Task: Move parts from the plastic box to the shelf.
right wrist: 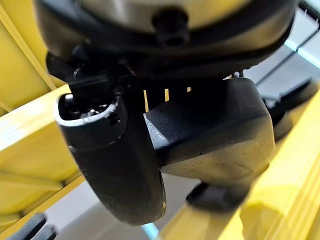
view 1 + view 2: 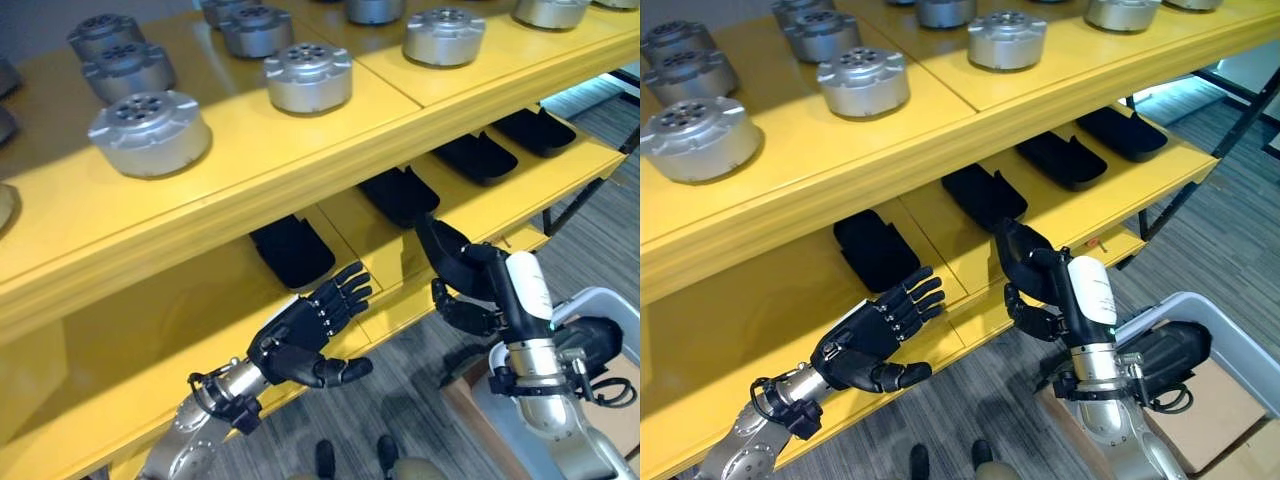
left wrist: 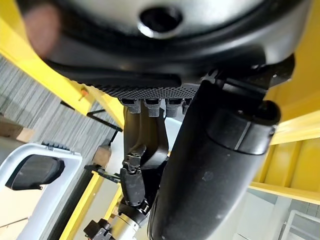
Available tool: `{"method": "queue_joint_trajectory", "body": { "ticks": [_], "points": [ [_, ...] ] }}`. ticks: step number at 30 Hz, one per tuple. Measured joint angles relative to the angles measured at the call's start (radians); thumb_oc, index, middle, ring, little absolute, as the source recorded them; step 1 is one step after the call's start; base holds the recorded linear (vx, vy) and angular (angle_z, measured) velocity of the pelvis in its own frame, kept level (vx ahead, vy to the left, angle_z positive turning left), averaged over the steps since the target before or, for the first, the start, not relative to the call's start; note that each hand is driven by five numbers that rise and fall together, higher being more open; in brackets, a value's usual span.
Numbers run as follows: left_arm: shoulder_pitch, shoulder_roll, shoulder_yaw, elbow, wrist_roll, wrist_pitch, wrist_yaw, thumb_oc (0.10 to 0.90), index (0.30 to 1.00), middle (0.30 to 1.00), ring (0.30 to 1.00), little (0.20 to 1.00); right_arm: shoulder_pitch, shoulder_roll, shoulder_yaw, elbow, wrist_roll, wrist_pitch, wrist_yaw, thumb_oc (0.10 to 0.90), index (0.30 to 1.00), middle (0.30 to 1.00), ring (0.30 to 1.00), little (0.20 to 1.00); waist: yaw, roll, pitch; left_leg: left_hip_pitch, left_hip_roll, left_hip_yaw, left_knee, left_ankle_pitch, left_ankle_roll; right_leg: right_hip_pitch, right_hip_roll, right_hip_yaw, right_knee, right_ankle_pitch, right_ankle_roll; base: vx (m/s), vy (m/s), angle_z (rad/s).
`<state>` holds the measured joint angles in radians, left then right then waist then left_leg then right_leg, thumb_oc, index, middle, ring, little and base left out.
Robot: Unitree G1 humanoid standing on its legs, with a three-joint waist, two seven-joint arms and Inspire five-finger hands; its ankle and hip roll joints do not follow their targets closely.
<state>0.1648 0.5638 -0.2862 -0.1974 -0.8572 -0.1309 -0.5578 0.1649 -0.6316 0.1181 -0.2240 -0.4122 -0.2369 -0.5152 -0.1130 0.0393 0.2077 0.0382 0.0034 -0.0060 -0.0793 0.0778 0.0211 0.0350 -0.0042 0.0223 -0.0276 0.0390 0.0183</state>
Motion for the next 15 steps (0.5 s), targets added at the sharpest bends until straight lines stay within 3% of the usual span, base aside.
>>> {"method": "queue_joint_trajectory", "body": {
  "ticks": [4,6,7,9,10,12,13,15],
  "points": [
    [0.016,0.001,0.002,-0.004,0.0,-0.002,0.026,0.9,1.0,1.0,1.0,1.0,0.001,0.003,-0.054,-0.008,-0.06,0.003,-0.144,0.4,0.3,0.3,0.3,0.3,-0.022,0.01,0.002,-0.007,0.009,0.004,-0.005,0.003,-0.013,0.018,0.01,-0.002,-0.046,0.02,-0.004,-0.13,-0.038,-0.02],
    [0.011,-0.001,0.002,-0.005,0.0,-0.002,0.029,0.9,1.0,1.0,1.0,1.0,0.005,0.0,-0.08,-0.026,-0.074,0.003,-0.188,0.4,0.3,0.3,0.3,0.3,-0.026,0.029,0.008,-0.022,0.006,0.005,-0.005,0.006,-0.016,0.014,0.006,-0.02,-0.045,0.028,-0.013,-0.19,0.058,0.19],
    [0.0,-0.003,-0.006,-0.004,0.0,-0.002,0.028,0.9,1.0,1.0,1.0,1.0,0.015,-0.002,-0.096,-0.04,-0.083,0.006,-0.207,0.4,0.3,0.3,0.3,0.3,-0.036,0.039,0.009,-0.039,0.015,0.053,-0.005,-0.033,-0.018,0.016,-0.006,-0.052,-0.049,0.036,-0.016,-0.11,0.074,0.64],
    [-0.03,-0.002,-0.04,-0.015,0.0,-0.007,0.019,0.9,1.0,1.0,1.0,1.0,0.047,-0.009,-0.129,-0.071,-0.113,0.014,-0.255,0.4,0.3,0.3,0.3,0.3,-0.089,0.033,0.013,-0.038,0.053,0.294,0.045,-0.107,0.005,0.006,-0.078,-0.142,-0.016,0.008,-0.008,-0.06,0.129,1.33],
    [-0.029,-0.001,-0.043,-0.018,0.0,-0.009,0.019,0.9,1.0,1.0,1.0,1.0,0.045,-0.012,-0.13,-0.072,-0.118,0.014,-0.255,0.4,0.3,0.3,0.3,0.3,-0.085,0.034,0.014,-0.034,0.061,0.301,0.053,-0.106,0.006,0.005,-0.081,-0.143,-0.012,0.006,-0.007,-0.03,0.127,0.94],
    [-0.029,0.0,-0.074,-0.042,0.001,-0.014,0.022,0.9,1.0,1.0,1.0,1.0,0.034,-0.046,-0.133,-0.084,-0.15,0.001,-0.255,0.4,0.3,0.3,0.3,0.3,-0.078,0.068,0.02,0.002,0.117,0.3,0.098,-0.066,0.001,0.003,-0.085,-0.149,0.014,-0.009,0.006,-0.01,0.136,0.15],
    [-0.03,-0.002,-0.08,-0.049,0.001,-0.016,0.023,0.9,1.0,1.0,1.0,1.0,0.029,-0.058,-0.134,-0.084,-0.165,-0.013,-0.255,0.4,0.3,0.3,0.3,0.3,-0.079,0.077,0.02,0.022,0.121,0.282,0.087,-0.054,-0.017,-0.012,-0.092,-0.149,0.045,-0.025,0.019,-0.01,0.168,0.07],
    [-0.054,0.0,-0.072,-0.051,0.001,-0.029,0.039,0.9,1.0,1.0,1.0,1.0,0.025,-0.071,-0.137,-0.084,-0.187,-0.048,-0.255,0.4,0.3,0.3,0.3,0.3,-0.076,0.064,0.03,0.01,0.093,0.273,0.1,-0.047,-0.039,-0.051,-0.123,-0.117,0.108,-0.047,0.04,-0.01,0.338,-0.03]
  ]
}}
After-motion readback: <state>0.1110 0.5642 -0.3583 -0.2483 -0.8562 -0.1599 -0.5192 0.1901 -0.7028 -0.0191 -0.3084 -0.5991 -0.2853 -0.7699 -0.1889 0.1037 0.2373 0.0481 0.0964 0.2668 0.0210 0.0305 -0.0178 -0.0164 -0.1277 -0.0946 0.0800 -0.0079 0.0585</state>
